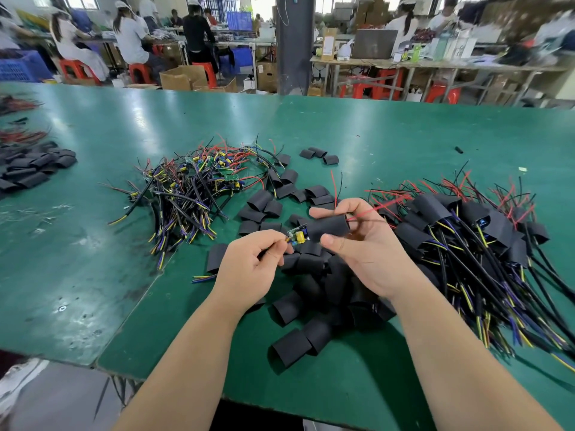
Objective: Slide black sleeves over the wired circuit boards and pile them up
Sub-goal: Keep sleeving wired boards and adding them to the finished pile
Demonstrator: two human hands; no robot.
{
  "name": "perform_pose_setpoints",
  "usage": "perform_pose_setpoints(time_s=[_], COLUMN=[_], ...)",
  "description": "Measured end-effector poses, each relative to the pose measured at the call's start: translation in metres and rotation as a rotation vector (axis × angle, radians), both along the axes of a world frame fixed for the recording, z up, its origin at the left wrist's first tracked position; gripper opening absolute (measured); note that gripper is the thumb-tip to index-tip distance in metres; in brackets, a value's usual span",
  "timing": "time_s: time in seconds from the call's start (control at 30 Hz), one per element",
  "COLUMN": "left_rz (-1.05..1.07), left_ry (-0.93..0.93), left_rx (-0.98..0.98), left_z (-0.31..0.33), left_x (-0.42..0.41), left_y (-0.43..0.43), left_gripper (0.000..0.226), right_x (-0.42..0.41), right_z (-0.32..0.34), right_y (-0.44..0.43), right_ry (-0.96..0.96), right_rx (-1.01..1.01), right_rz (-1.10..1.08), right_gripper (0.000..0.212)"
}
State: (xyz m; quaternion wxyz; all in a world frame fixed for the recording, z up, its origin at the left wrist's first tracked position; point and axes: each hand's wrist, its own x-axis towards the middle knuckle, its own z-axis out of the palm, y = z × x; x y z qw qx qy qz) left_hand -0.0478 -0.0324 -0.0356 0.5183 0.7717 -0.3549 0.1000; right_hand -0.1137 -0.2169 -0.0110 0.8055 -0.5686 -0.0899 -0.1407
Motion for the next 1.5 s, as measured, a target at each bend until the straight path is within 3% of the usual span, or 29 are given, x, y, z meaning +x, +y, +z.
perform_pose_setpoints(time_s=[0.13, 0.3, 0.57, 1.1, 1.33, 1.5], left_rz=[-0.029, -0.07, -0.055, -0.036, -0.068, -0.154], left_ry=[0.048, 0.08, 0.1, 0.114, 0.142, 0.228], left_rx=[0.02, 0.007, -0.039, -0.047, -0.025, 0.001], left_z=[0.001, 0.003, 0.006, 0.009, 0.01, 0.014], left_x=[-0.001, -0.004, -0.004, -0.006, -0.006, -0.005], left_y=[0.0, 0.001, 0.001, -0.001, -0.001, 0.002], left_gripper=[0.023, 0.024, 0.031, 0.035, 0.047, 0.034], right_x=[-0.003, -0.007, -0.01, -0.013, -0.01, -0.009], right_z=[0.002, 0.007, 0.01, 0.012, 0.011, 0.011], right_y=[-0.007, -0.011, -0.005, -0.001, 0.004, 0.003], right_ry=[-0.004, 0.014, 0.096, 0.05, 0.04, 0.034], right_rx=[-0.128, -0.141, 0.022, -0.001, 0.031, -0.023], right_rz=[-0.003, 0.036, 0.15, 0.148, 0.093, 0.047], right_gripper=[0.039, 0.037, 0.036, 0.039, 0.038, 0.038])
